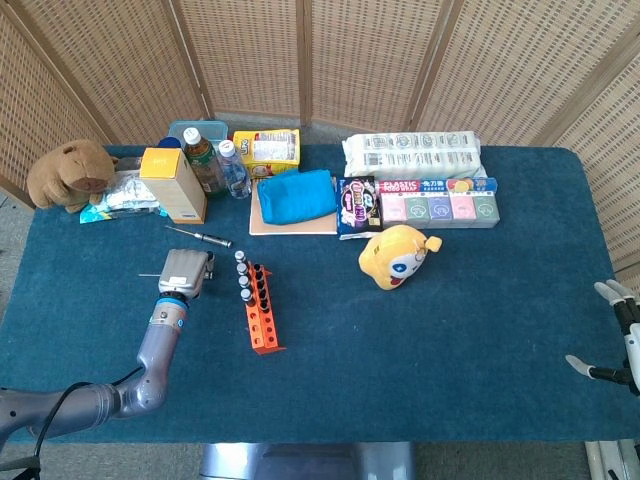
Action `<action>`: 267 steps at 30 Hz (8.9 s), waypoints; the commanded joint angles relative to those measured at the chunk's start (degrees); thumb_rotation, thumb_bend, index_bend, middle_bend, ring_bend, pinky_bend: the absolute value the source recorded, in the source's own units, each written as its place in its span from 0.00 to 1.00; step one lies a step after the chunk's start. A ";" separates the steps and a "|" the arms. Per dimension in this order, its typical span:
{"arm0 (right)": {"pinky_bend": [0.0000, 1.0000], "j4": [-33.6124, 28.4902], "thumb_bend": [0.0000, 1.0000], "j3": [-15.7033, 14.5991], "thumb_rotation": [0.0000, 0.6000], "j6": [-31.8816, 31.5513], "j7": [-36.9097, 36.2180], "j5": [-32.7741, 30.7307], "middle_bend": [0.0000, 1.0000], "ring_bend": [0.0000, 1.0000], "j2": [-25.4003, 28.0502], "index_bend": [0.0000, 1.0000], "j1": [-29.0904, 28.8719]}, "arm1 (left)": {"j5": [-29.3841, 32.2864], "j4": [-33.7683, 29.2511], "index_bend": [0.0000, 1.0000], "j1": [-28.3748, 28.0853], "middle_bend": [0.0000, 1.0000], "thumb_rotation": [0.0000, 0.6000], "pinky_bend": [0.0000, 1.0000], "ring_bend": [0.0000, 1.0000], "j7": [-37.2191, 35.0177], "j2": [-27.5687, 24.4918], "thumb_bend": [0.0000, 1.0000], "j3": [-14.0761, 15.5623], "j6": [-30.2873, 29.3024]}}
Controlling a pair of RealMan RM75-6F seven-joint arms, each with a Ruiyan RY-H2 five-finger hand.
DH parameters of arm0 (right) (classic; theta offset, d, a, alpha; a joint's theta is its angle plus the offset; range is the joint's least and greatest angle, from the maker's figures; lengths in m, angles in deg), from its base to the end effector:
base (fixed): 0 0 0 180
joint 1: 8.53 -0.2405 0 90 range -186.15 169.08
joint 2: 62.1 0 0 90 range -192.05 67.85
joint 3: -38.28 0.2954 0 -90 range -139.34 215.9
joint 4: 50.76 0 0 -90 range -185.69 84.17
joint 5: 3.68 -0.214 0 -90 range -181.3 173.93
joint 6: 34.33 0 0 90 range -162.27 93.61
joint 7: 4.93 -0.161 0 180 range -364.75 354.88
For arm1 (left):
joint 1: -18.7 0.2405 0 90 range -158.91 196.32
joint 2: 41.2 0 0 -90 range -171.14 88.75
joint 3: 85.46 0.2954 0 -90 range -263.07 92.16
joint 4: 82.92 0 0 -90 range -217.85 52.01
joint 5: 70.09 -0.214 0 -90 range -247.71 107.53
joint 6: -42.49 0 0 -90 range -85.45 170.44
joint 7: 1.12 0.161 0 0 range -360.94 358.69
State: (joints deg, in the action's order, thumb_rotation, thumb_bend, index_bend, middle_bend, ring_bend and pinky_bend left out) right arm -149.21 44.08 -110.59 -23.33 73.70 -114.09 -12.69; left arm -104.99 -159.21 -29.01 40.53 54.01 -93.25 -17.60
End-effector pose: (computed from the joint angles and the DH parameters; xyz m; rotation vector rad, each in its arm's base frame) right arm -0.3627 -0.2044 0.2330 1.1832 -1.1947 0.9504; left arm -0.2197 0.4113 -0.0473 -1.6843 -0.9336 -0.4964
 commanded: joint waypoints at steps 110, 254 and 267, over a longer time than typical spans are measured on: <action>0.00 -1.29 0.00 -1.19 1.00 -0.02 0.38 2.66 0.05 0.01 0.00 0.09 -0.30 | -10.29 -34.27 0.55 8.57 1.00 1.00 1.00 1.00 -5.35 -27.85 0.38 -5.95 -10.70; 0.00 -1.09 0.00 -0.73 1.00 -1.42 -1.80 2.09 0.05 0.01 1.01 0.09 0.39 | 2.67 -58.20 0.52 -11.35 1.00 1.00 1.00 1.00 -20.38 -51.99 0.37 -2.05 9.10; 0.00 -1.08 0.00 -0.69 1.00 -1.65 -2.34 2.17 0.05 0.01 1.23 0.09 0.54 | 4.14 -57.82 0.19 -13.22 1.00 1.00 1.00 1.00 -18.33 -50.20 0.36 -1.31 8.01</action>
State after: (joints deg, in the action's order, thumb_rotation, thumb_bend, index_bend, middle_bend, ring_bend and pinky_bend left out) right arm -150.29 43.40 -112.25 -25.66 75.88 -112.85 -12.15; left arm -100.95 -217.06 -42.12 22.08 3.61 -94.56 -9.32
